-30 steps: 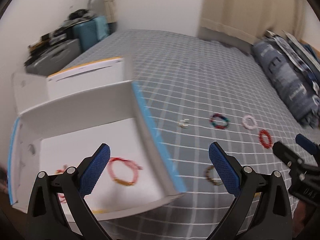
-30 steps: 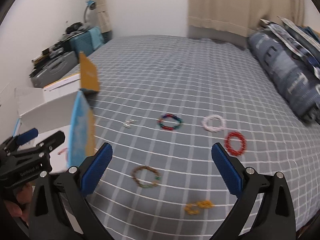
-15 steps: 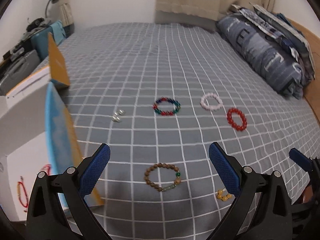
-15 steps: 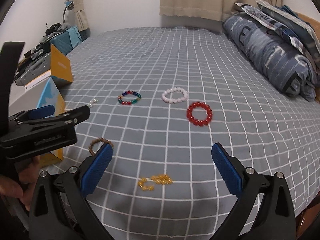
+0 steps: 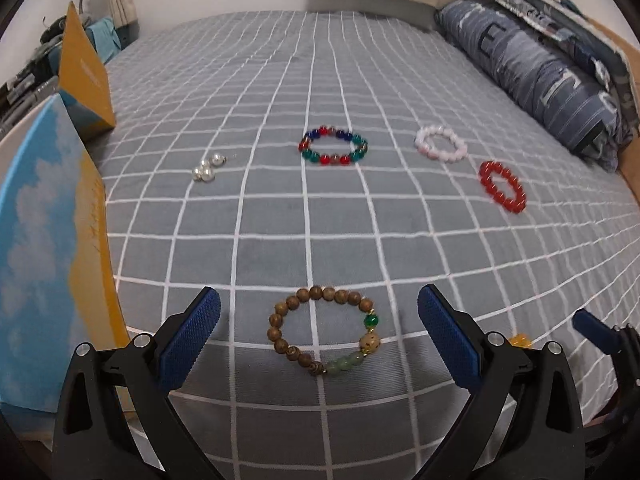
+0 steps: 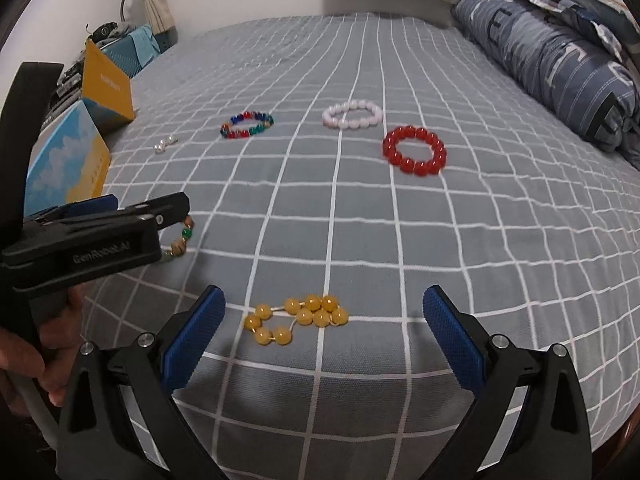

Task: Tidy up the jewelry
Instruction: 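Grasp the wooden bead bracelet with left tool while right tool grasps the amber bead bracelet, then carry wooden and amber bead bracelets into the white box and open both tools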

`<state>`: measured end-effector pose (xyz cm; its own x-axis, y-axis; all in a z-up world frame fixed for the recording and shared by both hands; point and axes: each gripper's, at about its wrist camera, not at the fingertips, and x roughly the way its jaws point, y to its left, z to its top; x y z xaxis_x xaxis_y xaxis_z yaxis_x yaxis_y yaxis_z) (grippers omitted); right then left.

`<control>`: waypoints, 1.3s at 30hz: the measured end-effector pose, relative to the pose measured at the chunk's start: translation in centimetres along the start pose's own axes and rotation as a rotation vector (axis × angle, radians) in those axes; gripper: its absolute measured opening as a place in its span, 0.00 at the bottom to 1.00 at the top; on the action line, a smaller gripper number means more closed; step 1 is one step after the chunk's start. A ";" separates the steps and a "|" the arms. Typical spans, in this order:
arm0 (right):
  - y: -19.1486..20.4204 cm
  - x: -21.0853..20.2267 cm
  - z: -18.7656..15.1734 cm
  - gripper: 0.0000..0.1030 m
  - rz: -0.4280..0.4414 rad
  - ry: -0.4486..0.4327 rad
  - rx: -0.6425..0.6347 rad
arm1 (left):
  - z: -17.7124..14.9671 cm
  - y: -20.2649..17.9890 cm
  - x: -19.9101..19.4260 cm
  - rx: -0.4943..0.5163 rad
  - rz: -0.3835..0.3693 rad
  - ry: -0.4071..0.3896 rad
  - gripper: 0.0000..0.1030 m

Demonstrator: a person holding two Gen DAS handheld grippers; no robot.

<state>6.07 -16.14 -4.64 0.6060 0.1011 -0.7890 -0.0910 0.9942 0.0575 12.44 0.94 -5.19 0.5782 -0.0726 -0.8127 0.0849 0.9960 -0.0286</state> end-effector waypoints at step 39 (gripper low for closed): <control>1.5 2.0 -0.8 0.18 -0.022 0.047 -0.087 | -1.7 0.5 1.1 0.012 -0.089 0.065 0.07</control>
<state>6.50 -14.52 -6.65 0.5711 0.0755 -0.8174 -0.1479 0.9889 -0.0120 11.77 1.43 -7.06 0.5138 -0.1567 -0.8435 0.1431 0.9850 -0.0959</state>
